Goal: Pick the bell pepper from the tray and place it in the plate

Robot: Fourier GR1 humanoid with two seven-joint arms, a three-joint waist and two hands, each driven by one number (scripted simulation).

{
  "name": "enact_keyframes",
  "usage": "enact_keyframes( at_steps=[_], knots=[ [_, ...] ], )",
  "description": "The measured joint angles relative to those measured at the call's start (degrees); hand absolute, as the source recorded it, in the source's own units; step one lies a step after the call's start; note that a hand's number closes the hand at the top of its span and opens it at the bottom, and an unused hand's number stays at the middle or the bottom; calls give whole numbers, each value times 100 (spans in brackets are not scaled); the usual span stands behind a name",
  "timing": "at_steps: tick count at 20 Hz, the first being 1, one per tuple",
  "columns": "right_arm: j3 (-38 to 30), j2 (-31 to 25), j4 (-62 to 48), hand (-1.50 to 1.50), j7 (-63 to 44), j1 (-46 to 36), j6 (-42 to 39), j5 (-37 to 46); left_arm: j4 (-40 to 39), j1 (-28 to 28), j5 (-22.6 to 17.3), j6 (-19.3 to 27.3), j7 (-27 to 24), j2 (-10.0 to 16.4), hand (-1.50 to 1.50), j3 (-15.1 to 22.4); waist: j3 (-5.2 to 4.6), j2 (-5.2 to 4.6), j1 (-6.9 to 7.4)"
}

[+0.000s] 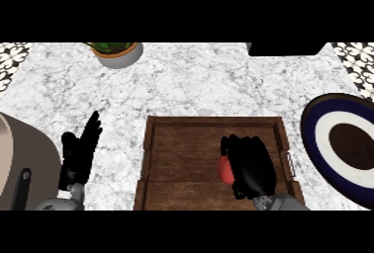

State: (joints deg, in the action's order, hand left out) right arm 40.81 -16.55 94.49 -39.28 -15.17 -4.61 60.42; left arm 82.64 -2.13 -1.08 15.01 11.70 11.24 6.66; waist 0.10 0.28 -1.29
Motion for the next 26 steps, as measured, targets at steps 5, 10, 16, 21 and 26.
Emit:
enact_keyframes(
  at_steps=[5,10,16,21,26],
  knots=[
    [-344,-1253,972,150,1214,1010,1301,-141,135,151,-72,-85,14,84,0,-76,3,11,-45],
    [-1105,-1914,1845,150,1770,1789,2534,-313,225,222,-61,-68,61,70,0,-84,2,17,-84],
    [-2321,-2453,2383,150,2183,2732,3428,-1079,218,161,-4,-89,63,39,0,-95,-4,-2,-20],
    [-3259,-2636,2144,150,2696,3074,3565,-2067,165,66,33,-195,89,28,0,-120,-6,-16,44],
    [-3910,-2646,1227,150,3198,2661,3267,-2735,178,120,93,-242,46,-46,0,-110,-8,-26,113]
  ],
)
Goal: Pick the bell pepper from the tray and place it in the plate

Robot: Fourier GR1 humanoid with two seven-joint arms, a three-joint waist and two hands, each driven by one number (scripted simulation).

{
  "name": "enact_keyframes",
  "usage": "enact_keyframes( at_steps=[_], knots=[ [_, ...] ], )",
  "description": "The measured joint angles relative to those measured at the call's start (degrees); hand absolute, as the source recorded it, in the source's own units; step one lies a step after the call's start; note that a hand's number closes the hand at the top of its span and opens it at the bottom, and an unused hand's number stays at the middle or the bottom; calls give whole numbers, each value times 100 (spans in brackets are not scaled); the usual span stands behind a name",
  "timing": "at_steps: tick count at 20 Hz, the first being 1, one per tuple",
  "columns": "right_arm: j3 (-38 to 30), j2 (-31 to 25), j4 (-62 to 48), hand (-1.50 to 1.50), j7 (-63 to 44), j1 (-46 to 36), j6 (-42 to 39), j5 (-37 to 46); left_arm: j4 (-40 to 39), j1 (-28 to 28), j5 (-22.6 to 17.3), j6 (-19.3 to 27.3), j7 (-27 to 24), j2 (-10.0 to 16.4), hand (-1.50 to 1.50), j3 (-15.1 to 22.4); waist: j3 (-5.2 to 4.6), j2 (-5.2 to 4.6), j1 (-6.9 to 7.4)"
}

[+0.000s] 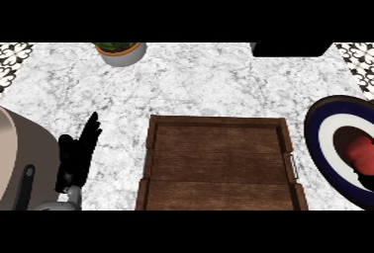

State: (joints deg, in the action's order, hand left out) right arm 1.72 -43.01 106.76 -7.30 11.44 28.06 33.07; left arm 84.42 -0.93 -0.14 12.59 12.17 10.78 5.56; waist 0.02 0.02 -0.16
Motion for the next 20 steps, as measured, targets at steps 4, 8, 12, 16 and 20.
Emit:
enact_keyframes(
  at_steps=[4,8,12,16,20],
  knots=[
    [-356,99,-702,150,441,-279,-310,-221,-87,-109,78,-34,-12,-64,0,-35,-1,-3,14],
    [-496,91,-1727,150,813,-783,-621,-299,-241,-199,66,-103,-82,-108,0,-98,1,-12,47],
    [-484,50,-2680,150,1135,-1211,-1124,-409,-163,-195,52,-158,-23,-83,0,-144,2,-18,77],
    [-425,-87,-3536,-150,1436,-1511,-1770,-519,-63,-142,97,-146,66,-120,0,-104,2,-21,102],
    [-368,-83,-4557,-150,1952,-1898,-2163,-446,-30,-160,136,-144,98,-141,0,-122,4,-23,103]
  ],
)
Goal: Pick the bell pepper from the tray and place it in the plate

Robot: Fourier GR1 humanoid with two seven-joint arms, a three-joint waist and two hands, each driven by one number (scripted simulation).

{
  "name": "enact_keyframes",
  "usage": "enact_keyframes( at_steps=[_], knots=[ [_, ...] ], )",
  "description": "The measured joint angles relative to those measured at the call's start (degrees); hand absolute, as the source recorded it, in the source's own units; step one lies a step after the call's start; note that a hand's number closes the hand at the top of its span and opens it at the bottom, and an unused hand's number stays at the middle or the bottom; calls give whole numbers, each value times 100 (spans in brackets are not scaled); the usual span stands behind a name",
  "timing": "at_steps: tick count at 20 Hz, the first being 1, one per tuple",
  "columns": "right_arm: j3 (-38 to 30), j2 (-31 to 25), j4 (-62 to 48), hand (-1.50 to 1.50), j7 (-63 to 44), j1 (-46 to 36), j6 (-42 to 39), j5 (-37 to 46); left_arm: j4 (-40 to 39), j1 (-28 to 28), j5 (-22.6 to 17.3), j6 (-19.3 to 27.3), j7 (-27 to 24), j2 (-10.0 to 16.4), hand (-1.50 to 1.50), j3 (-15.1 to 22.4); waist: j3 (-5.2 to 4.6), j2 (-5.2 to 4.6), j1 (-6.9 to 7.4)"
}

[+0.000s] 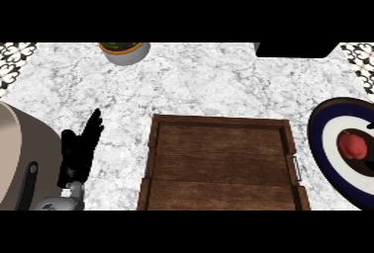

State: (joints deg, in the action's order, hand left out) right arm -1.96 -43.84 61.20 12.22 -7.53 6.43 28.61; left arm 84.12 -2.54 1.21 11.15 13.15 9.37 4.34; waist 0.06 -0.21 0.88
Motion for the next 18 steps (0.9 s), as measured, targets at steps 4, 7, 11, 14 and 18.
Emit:
enact_keyframes(
  at_steps=[4,7,11,14,18],
  knots=[
    [-101,-11,-392,-150,854,-190,-320,-172,0,28,43,9,-40,-27,0,-29,0,7,-35],
    [-370,80,-413,-150,1474,-325,-610,-687,-93,-9,5,-27,-65,0,0,-106,2,15,-67],
    [-980,251,-382,-150,2121,-323,-1234,-1767,-71,74,-8,-35,-83,0,0,-124,2,41,-149],
    [-1389,269,-475,-150,2387,-238,-1804,-2446,42,99,11,-31,6,-11,0,-92,0,43,-152],
    [-1796,26,-1075,-150,2833,-229,-2614,-2951,58,68,54,-27,36,-53,0,-70,0,25,-107]
  ],
)
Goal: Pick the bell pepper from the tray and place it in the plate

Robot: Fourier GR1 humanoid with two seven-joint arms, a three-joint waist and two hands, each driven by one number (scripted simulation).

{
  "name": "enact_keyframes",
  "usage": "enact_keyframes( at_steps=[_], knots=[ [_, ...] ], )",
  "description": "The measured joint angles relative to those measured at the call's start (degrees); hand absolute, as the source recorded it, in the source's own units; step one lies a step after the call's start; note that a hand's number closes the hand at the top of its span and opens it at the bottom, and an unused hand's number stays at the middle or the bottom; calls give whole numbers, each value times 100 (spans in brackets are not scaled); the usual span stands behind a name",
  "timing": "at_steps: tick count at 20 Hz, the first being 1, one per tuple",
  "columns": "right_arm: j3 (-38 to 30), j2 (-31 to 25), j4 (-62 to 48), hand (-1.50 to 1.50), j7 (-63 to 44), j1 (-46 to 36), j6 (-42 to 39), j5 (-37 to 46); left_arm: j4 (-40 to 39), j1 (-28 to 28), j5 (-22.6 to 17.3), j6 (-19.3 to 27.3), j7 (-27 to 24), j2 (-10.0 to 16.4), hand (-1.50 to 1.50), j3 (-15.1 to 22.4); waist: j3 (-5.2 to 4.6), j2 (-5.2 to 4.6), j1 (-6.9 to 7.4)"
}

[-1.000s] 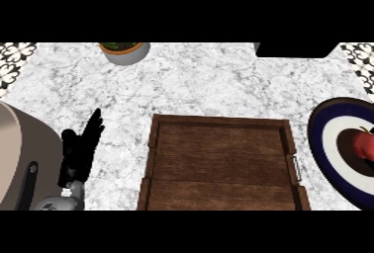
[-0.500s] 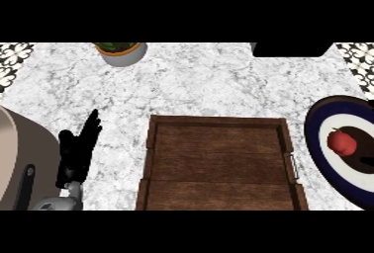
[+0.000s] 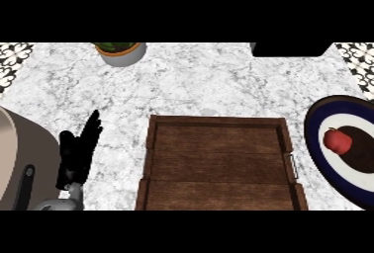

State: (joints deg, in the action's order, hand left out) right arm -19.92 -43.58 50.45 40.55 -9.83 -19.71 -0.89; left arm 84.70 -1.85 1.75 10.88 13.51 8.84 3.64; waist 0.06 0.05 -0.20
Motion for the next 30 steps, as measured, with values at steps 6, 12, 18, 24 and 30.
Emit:
enact_keyframes(
  at_steps=[6,12,18,24,30],
  knots=[
    [-63,-114,-746,-150,462,-76,-282,-1,-65,-52,19,-69,-40,-3,0,-96,-1,-10,39],
    [49,-117,-1063,-150,748,-218,-151,118,56,67,45,-128,-29,-23,0,-104,0,-12,55],
    [127,-82,-1571,-150,1046,-379,173,363,-52,34,59,-231,-117,-34,0,-190,0,-14,56],
    [143,-57,-1882,-150,1206,-494,459,542,121,124,216,-179,-29,-157,0,-119,-2,-11,53],
    [86,-208,-2309,-150,1346,-602,584,658,124,120,303,-168,-14,-256,0,-108,0,-14,57]
  ],
)
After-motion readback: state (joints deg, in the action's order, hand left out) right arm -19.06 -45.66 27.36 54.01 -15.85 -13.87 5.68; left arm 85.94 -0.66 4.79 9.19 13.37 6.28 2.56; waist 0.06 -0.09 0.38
